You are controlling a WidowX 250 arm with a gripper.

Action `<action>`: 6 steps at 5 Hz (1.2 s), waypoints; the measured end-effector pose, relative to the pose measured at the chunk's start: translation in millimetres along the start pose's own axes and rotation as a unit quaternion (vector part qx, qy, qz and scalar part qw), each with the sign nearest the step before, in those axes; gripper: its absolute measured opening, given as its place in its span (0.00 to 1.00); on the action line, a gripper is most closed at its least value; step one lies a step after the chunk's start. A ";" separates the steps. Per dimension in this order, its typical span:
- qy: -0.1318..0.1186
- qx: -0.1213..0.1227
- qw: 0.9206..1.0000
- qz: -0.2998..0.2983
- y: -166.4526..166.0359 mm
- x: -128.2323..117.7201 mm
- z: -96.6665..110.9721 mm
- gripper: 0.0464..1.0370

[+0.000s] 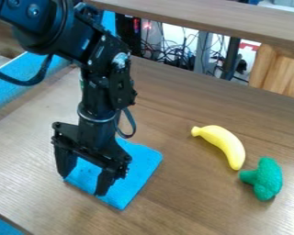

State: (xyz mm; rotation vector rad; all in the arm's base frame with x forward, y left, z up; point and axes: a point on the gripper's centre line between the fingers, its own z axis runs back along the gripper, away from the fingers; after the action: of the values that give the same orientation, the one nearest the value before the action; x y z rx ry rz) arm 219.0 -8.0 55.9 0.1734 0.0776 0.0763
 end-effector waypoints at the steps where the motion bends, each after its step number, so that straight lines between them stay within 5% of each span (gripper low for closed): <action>1: 0.011 0.003 1.000 -0.001 -0.3 -2.3 -5.3 0.96; 4: 0.007 -0.032 0.999 -0.019 -0.8 11.6 -10.0 0.96; 6: -0.058 -0.076 0.993 -0.064 1.6 24.6 -4.9 0.96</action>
State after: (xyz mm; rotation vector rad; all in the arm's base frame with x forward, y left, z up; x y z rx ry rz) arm 242.9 -3.5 49.7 0.0200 -0.0324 -0.0547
